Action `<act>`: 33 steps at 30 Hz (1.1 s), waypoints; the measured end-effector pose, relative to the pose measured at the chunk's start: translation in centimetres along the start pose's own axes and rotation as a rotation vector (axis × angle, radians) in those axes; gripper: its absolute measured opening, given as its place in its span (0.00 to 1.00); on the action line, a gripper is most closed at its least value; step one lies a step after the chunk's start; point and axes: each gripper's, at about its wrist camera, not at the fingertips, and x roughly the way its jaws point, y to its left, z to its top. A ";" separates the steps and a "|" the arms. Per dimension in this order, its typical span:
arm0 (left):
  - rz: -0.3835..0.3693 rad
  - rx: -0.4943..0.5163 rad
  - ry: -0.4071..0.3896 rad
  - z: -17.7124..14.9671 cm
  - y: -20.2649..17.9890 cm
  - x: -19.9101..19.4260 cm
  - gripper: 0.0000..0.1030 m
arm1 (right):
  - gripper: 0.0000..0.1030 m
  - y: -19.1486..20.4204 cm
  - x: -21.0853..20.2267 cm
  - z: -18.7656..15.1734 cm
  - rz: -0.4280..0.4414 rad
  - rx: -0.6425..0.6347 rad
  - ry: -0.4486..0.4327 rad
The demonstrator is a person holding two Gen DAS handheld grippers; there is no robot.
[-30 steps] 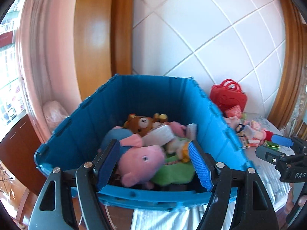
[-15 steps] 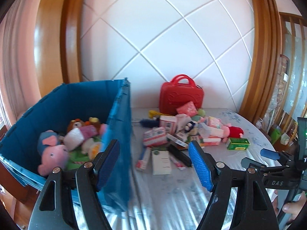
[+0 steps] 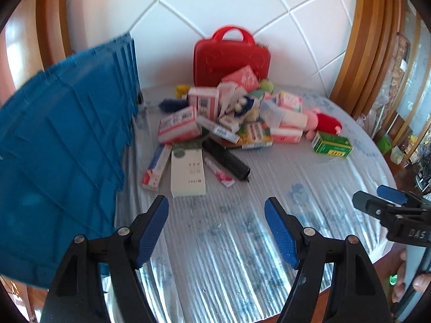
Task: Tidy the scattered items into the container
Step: 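Withdraw both tools from the crate back over the bed, then grasp the white deodorant patch box with the left tool while the right tool grasps the black rolled bag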
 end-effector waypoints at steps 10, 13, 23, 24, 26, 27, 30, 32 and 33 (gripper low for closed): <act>0.000 -0.038 0.271 -2.5 3.0 13.6 0.71 | 1.00 -0.6 12.0 -0.2 -0.067 0.014 0.249; 0.022 -0.065 0.288 -1.9 4.0 16.2 0.71 | 1.00 -0.8 15.3 0.2 -0.068 0.002 0.298; 0.084 -0.124 0.284 3.2 4.3 23.5 0.71 | 1.00 0.8 24.6 5.9 -0.023 -0.135 0.309; 0.115 -0.101 0.275 3.6 4.0 24.1 0.71 | 1.00 1.1 25.3 6.5 -0.014 -0.147 0.302; 0.177 -0.047 0.258 4.2 3.3 25.2 0.71 | 1.00 1.4 26.4 7.2 -0.003 -0.167 0.292; 0.196 -0.029 0.248 4.3 3.0 25.5 0.72 | 1.00 1.5 26.9 7.4 0.001 -0.178 0.292; 0.263 0.020 0.239 4.4 2.4 26.6 0.80 | 1.00 1.4 28.6 7.3 0.029 -0.192 0.318; 0.239 -0.012 0.294 3.9 3.0 27.9 0.81 | 1.00 0.9 28.9 7.0 0.057 -0.174 0.319; 0.213 -0.065 0.319 3.6 3.9 28.3 0.85 | 1.00 0.8 28.8 6.9 0.053 -0.182 0.307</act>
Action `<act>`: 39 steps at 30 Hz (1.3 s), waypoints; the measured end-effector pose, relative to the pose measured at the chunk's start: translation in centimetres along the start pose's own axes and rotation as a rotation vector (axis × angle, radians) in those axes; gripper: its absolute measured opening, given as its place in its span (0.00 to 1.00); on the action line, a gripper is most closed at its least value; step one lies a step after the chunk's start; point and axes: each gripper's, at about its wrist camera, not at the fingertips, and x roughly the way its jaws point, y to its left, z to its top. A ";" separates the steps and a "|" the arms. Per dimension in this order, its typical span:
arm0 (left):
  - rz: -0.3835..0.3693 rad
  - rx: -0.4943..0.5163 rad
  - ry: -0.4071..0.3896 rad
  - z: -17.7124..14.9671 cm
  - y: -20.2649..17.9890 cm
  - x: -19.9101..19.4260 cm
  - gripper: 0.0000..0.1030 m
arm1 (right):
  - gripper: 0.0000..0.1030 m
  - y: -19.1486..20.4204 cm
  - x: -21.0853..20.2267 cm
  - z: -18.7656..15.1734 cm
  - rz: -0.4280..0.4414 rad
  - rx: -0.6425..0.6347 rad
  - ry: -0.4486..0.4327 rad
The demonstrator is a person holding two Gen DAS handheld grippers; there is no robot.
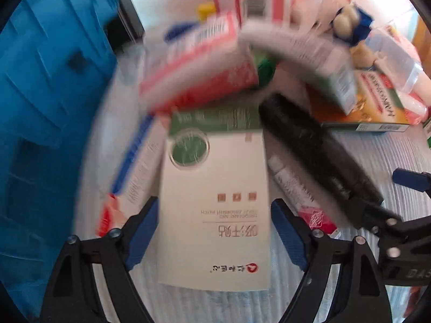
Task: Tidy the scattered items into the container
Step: 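Grasp the white deodorant patch box with the left tool while the right tool grasps the black rolled bag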
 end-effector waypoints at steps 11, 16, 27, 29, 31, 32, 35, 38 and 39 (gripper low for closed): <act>-0.047 -0.114 -0.051 -1.4 1.7 1.0 1.00 | 1.00 1.5 0.1 -2.4 -0.134 -0.129 -0.045; -0.036 -0.121 -0.089 -2.7 1.8 0.6 1.00 | 0.94 0.6 -1.1 -3.1 -0.065 -0.099 -0.034; -0.068 -0.054 -0.138 -2.7 2.4 0.7 1.00 | 0.47 2.8 -1.8 -2.4 0.012 -0.152 -0.085; -0.069 -0.047 -0.136 -2.4 2.2 0.8 1.00 | 0.47 3.1 -1.6 -2.3 0.005 -0.169 -0.092; -0.074 -0.040 -0.131 -2.2 2.0 0.7 0.98 | 0.45 3.3 -1.5 -2.4 -0.001 -0.185 -0.097; -0.079 -0.032 -0.132 -2.4 1.9 0.4 0.91 | 0.43 3.3 -1.7 -2.5 -0.004 -0.185 -0.088; -0.094 0.019 -0.138 -1.8 -0.6 -0.1 0.75 | 0.40 3.0 -2.4 -3.4 -0.012 -0.165 -0.049; -0.113 0.044 -0.135 -2.3 -0.9 -0.3 0.75 | 0.40 2.1 -3.3 -5.0 -0.013 -0.141 -0.021; -0.117 0.046 -0.138 -1.7 -0.4 0.1 0.74 | 0.40 1.8 -3.6 -5.5 -0.006 -0.132 -0.018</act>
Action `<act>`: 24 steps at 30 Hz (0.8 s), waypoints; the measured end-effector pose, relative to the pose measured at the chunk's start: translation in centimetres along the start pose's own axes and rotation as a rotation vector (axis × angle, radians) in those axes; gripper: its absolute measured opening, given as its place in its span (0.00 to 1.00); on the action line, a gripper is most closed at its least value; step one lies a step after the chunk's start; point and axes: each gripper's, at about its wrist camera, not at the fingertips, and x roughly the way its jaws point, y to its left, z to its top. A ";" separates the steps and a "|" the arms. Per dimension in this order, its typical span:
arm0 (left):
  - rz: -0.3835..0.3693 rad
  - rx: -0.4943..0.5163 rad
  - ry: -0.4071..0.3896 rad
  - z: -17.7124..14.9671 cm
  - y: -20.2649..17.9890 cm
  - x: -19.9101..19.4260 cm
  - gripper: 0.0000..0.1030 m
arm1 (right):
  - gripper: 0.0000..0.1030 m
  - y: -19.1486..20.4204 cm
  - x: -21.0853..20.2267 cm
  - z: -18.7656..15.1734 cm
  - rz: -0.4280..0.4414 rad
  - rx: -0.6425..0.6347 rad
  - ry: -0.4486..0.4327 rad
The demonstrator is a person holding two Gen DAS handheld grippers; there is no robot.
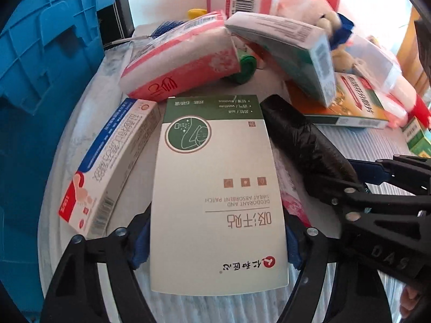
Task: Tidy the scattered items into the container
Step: 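Grasp the white deodorant patch box with the left tool while the right tool grasps the black rolled bag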
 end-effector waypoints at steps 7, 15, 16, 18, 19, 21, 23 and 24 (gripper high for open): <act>0.000 -0.013 -0.009 0.5 0.6 0.4 0.74 | 0.48 0.2 -0.2 -0.3 -0.054 -0.071 -0.037; 0.004 -0.015 0.009 -0.3 0.9 -0.6 0.74 | 0.37 -1.6 -3.6 -4.4 -0.006 -0.006 -0.037; 0.001 -0.017 0.005 -0.6 0.9 -1.1 0.74 | 0.35 -2.1 -4.4 -5.1 -0.008 0.007 -0.043; 0.003 -0.020 -0.007 -0.9 1.0 -1.9 0.74 | 0.34 -3.4 -6.0 -6.2 -0.006 0.039 -0.058; 0.007 -0.019 -0.016 -0.8 1.1 -2.4 0.74 | 0.34 -4.1 -7.0 -6.8 -0.005 0.058 -0.068; 0.009 -0.015 -0.035 -0.8 0.9 -3.9 0.74 | 0.34 -5.3 -8.7 -7.9 -0.004 0.083 -0.081; 0.013 -0.012 -0.053 -0.7 0.7 -5.4 0.74 | 0.34 -7.4 -9.8 -7.6 0.005 0.095 -0.093; 0.016 -0.015 -0.062 -0.8 0.4 -6.3 0.74 | 0.34 -7.8 -10.8 -8.1 0.010 0.101 -0.105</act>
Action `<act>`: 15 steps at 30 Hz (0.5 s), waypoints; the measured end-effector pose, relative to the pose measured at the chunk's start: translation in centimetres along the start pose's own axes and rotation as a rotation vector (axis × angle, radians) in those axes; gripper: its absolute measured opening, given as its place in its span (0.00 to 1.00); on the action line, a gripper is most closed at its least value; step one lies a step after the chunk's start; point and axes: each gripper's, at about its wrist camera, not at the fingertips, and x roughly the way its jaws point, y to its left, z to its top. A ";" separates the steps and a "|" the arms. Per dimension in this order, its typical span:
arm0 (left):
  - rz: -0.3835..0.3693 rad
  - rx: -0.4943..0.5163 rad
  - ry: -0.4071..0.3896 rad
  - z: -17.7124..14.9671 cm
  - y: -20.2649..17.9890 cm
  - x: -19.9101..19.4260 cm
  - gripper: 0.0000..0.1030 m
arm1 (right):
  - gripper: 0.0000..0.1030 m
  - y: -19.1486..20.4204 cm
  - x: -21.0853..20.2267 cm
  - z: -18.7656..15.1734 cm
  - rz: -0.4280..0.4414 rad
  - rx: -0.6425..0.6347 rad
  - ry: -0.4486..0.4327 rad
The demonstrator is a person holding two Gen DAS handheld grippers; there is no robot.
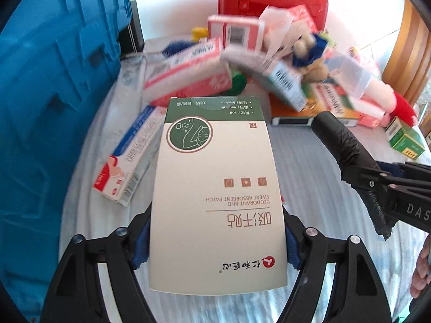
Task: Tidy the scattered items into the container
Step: 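Grasp the white deodorant patch box with the left tool while the right tool grasps the black rolled bag, then carry the patch box and black bag over the blue crate with both tools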
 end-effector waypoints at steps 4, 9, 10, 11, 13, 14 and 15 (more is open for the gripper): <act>-0.003 -0.016 -0.058 -0.8 -2.0 -5.6 0.74 | 0.34 -0.7 -5.0 -1.5 0.036 0.011 -0.065; 0.005 -0.011 -0.145 0.3 -2.5 -10.6 0.74 | 0.34 1.6 -8.2 -0.5 0.075 -0.025 -0.157; 0.009 -0.017 -0.160 0.5 -2.6 -11.6 0.74 | 0.34 2.2 -9.4 -0.6 0.082 -0.038 -0.176; 0.015 -0.021 -0.179 0.7 -2.7 -12.8 0.74 | 0.34 3.7 -10.0 0.4 0.089 -0.050 -0.193; 0.030 -0.025 -0.218 1.0 -2.8 -15.4 0.74 | 0.34 6.8 -10.2 1.6 0.109 -0.083 -0.229; 0.041 -0.027 -0.243 1.3 -2.6 -16.9 0.74 | 0.34 7.8 -10.0 2.4 0.118 -0.102 -0.246; 0.053 -0.033 -0.267 1.4 -2.4 -18.2 0.74 | 0.34 8.5 -9.8 3.5 0.125 -0.119 -0.263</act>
